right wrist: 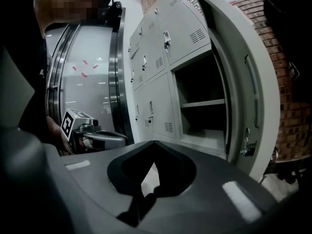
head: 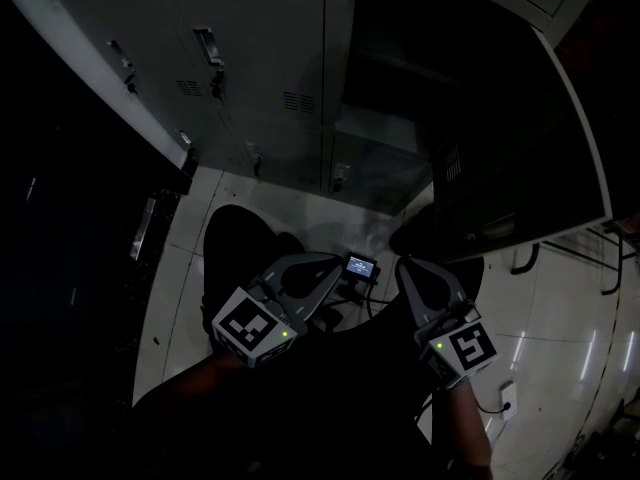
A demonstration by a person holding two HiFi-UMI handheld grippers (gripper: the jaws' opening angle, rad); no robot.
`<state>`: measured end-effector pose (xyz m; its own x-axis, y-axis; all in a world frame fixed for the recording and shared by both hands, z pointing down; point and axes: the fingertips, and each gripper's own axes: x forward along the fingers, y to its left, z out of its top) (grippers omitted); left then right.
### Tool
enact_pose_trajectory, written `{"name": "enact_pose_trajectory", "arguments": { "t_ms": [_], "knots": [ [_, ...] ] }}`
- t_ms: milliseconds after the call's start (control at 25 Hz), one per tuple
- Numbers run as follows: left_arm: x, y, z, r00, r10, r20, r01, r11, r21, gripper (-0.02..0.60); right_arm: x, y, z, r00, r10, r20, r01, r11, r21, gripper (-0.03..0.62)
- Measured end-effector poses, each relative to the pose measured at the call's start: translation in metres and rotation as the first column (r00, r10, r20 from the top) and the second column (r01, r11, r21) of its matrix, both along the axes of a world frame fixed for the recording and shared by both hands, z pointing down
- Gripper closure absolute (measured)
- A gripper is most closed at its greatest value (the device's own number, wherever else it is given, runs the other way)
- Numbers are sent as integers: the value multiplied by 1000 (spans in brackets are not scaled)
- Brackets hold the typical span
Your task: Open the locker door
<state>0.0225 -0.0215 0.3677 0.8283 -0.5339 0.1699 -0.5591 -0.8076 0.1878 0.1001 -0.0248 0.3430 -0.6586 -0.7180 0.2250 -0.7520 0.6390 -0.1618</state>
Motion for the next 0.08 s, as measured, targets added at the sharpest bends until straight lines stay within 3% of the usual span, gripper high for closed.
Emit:
{"name": "enact_pose_trajectory", "arguments": {
  "t_ms": [80],
  "knots": [
    [0,0,0,1000,0,1,0,1000,-1,569,0,0,0,1000,-1,0,1,1000,-1,592]
  ]
}}
